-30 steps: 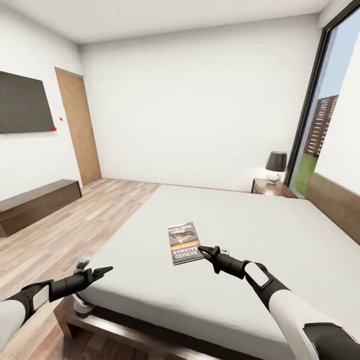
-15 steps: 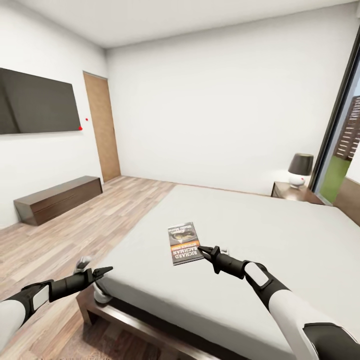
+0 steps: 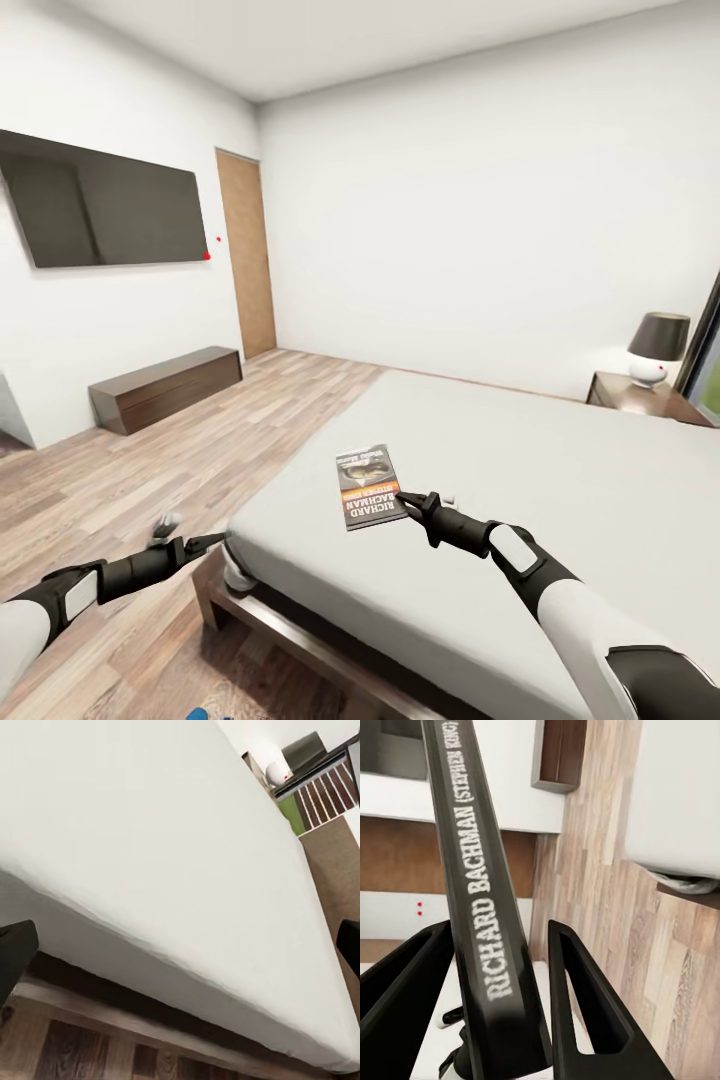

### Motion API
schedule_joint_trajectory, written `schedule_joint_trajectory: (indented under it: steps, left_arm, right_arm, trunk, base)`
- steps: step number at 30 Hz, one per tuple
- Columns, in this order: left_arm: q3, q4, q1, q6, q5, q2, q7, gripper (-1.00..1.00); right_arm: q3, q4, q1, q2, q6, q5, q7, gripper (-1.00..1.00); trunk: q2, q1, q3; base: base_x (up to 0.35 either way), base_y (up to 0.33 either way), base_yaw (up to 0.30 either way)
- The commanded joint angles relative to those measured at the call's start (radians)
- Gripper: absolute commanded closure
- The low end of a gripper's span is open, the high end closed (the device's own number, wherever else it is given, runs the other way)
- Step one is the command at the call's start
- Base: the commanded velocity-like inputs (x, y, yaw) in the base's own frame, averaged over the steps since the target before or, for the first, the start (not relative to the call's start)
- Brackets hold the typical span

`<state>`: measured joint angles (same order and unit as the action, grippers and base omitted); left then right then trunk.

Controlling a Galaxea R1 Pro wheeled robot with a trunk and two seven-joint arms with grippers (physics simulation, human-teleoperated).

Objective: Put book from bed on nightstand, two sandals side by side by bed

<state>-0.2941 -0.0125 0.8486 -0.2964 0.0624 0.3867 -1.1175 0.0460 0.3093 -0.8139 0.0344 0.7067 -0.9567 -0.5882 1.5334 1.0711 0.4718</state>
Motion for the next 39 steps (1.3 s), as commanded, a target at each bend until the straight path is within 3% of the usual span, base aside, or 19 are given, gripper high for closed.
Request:
schedule_joint_trajectory:
  steps: [1, 39]
  left_arm:
    - [0.003, 0.000, 0.001, -0.010, 0.007, 0.000, -0.002, -1.00]
    - [0.004, 0.000, -0.003, -0.010, 0.007, -0.003, -0.002, -1.00]
  right_arm:
    - [0.002, 0.001, -0.001, 0.001, 0.005, -0.011, -0.001, 1.00]
    - [0.002, 0.001, -0.001, 0.003, 0.004, -0.011, -0.001, 1.00]
  trunk:
    - [0.001, 0.000, 0.001]
    - [0.001, 0.000, 0.001]
  base:
    - [0.000, 0.000, 0.237]
    - [0.000, 0.000, 0.237]
